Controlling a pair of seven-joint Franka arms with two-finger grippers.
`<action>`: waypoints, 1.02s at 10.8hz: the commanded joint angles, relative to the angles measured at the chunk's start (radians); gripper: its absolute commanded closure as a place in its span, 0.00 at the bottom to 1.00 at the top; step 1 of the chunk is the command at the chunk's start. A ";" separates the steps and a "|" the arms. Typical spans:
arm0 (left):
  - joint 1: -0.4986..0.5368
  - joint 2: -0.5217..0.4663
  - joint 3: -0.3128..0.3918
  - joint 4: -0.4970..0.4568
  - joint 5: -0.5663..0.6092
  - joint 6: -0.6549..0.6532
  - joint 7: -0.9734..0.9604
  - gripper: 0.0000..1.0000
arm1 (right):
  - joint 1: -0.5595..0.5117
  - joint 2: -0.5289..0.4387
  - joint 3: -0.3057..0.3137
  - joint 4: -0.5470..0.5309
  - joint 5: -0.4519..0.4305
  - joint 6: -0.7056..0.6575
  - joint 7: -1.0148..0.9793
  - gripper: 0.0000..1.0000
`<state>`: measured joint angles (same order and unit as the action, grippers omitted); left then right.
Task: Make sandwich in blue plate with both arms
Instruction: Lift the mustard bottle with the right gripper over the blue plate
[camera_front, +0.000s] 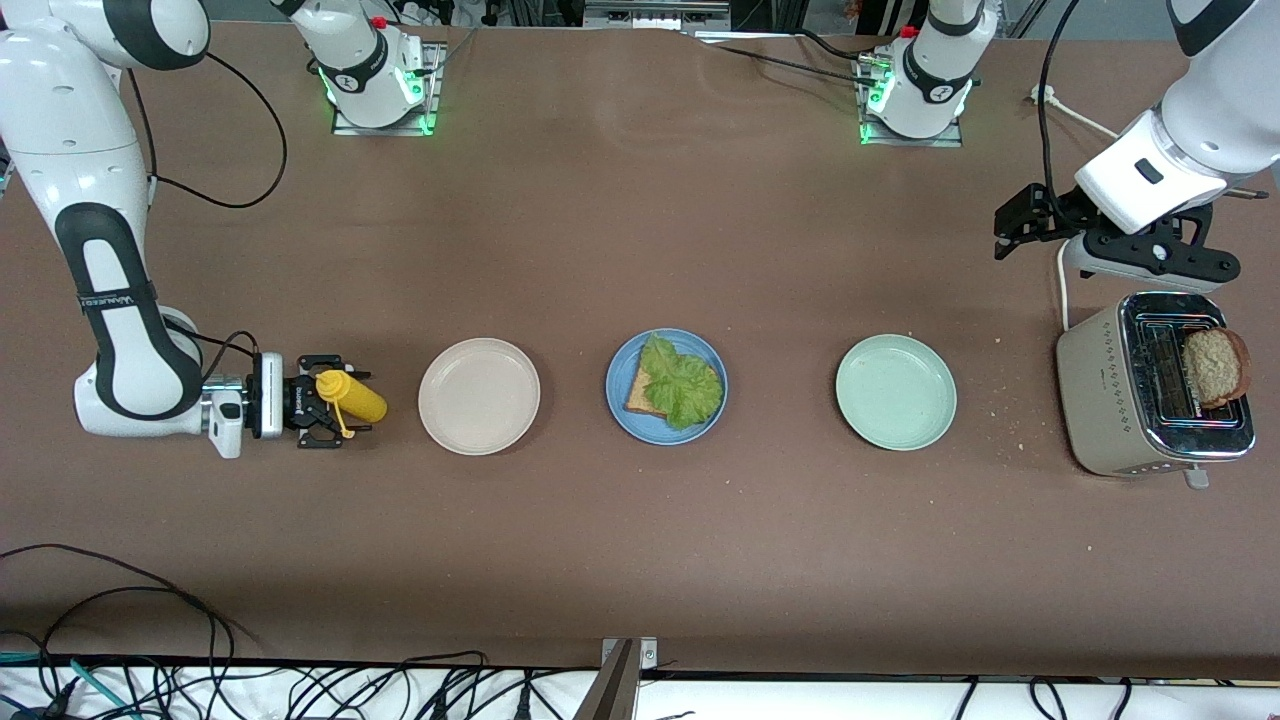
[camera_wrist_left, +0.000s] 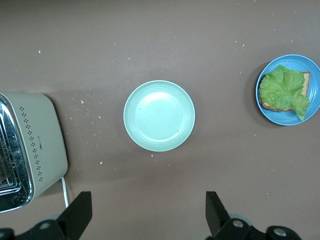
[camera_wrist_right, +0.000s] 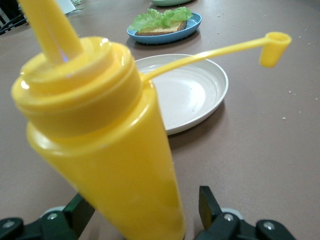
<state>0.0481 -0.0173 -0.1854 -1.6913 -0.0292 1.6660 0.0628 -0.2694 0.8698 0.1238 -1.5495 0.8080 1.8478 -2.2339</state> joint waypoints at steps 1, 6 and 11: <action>0.003 -0.007 0.000 0.009 -0.012 -0.015 0.011 0.00 | -0.005 0.003 0.016 0.006 0.028 0.024 0.000 0.84; 0.003 -0.007 0.000 0.009 -0.012 -0.015 0.011 0.00 | 0.044 -0.086 0.023 0.008 -0.106 0.122 0.116 1.00; 0.003 -0.007 0.000 0.009 -0.012 -0.015 0.011 0.00 | 0.186 -0.230 0.025 0.009 -0.493 0.142 0.642 1.00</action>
<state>0.0481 -0.0173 -0.1854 -1.6913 -0.0292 1.6660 0.0628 -0.1501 0.7099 0.1508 -1.5189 0.4350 1.9765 -1.7831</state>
